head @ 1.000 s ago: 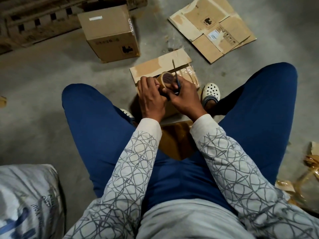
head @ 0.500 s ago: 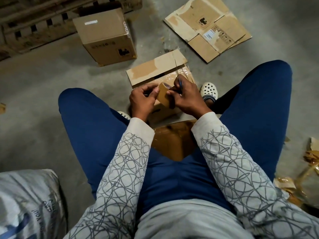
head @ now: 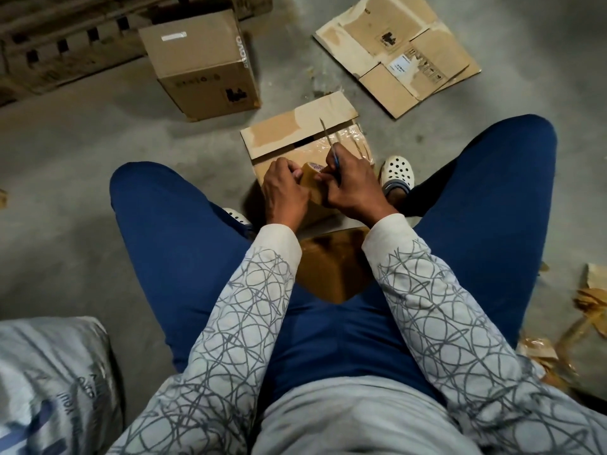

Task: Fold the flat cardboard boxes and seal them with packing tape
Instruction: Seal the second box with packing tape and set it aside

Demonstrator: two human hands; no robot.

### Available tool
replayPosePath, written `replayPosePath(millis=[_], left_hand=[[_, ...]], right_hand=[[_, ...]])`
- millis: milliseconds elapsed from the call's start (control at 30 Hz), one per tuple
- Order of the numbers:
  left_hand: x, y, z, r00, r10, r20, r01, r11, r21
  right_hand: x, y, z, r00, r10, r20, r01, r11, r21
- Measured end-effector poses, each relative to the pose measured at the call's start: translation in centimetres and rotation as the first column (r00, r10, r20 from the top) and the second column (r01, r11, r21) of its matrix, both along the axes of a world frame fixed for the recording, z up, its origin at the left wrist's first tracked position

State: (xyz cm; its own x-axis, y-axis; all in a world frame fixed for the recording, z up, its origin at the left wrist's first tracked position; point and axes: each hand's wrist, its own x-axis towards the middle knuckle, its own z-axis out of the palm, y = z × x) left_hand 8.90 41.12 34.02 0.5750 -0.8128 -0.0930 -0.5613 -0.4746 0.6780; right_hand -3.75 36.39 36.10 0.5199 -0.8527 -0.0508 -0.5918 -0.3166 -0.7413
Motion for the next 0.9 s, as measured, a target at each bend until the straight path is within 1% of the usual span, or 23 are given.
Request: replayPosePath(millis=[100, 200, 233, 300, 333, 400, 433, 467, 533, 633, 667, 733, 800, 900], left_hand=[[-0.5, 0.1, 0.1, 0.998, -0.002, 0.056, 0.001, 1.0, 0.009], [-0.3, -0.3, -0.1, 1.0, -0.02, -0.007, 0.02, 0.999, -0.031], [-0.1, -0.3, 0.0, 0.997, -0.031, -0.064, 0.028, 0.998, -0.048], [0.5, -0.5, 0.2, 0.969, -0.018, -0.247, -0.006, 0.995, -0.099], [0.9, -0.5, 0.3, 0.929, 0.007, -0.369, -0.066, 0.987, -0.148], [1.5, -0.3, 0.7, 0.794, 0.05, -0.606, -0.253, 0.933, -0.255], [1.9, -0.1, 0.9, 0.735, 0.057, -0.676, -0.328, 0.902, -0.281], [2.3, 0.0, 1.0, 0.707, 0.07, -0.704, -0.371, 0.884, -0.285], [3.0, 0.3, 0.9, 0.734, 0.089, -0.673, -0.373, 0.881, -0.29], [3.2, 0.5, 0.9, 0.798, 0.012, -0.602, -0.291, 0.884, -0.367], [3.0, 0.5, 0.9, 0.847, -0.02, -0.532, -0.234, 0.883, -0.407], [2.5, 0.6, 1.0, 0.944, -0.082, -0.319, -0.081, 0.881, -0.466], [2.1, 0.6, 0.9, 0.98, -0.122, -0.156, 0.031, 0.874, -0.485], [2.0, 0.5, 0.7, 0.993, -0.115, -0.008, 0.095, 0.857, -0.506]], right_hand=[[0.2, 0.1, 0.0, 0.999, -0.013, -0.04, 0.012, 0.999, -0.037], [0.0, -0.1, 0.4, 0.999, -0.043, -0.02, 0.042, 0.998, -0.048], [-0.3, -0.3, 0.3, 0.998, -0.058, -0.004, 0.058, 0.997, -0.051], [-0.6, -0.7, 0.1, 0.994, -0.1, 0.045, 0.101, 0.995, -0.012], [-0.7, -0.8, 0.0, 0.988, -0.13, 0.08, 0.128, 0.991, 0.031], [-0.7, -1.0, 0.1, 0.967, -0.201, 0.159, 0.182, 0.975, 0.127], [-0.6, -1.0, 0.2, 0.949, -0.234, 0.211, 0.198, 0.964, 0.18], [-0.5, -1.0, 0.3, 0.925, -0.267, 0.27, 0.204, 0.949, 0.24], [-0.4, -1.1, 0.5, 0.869, -0.326, 0.371, 0.199, 0.919, 0.341], [-0.4, -1.3, 0.6, 0.81, -0.372, 0.453, 0.201, 0.903, 0.38], [-0.4, -1.3, 0.7, 0.799, -0.384, 0.462, 0.21, 0.899, 0.383], [-0.4, -1.2, 0.8, 0.779, -0.413, 0.473, 0.229, 0.888, 0.398], [-0.4, -1.1, 0.8, 0.765, -0.427, 0.483, 0.234, 0.882, 0.408], [-0.4, -1.1, 0.7, 0.782, -0.425, 0.456, 0.262, 0.888, 0.378]])
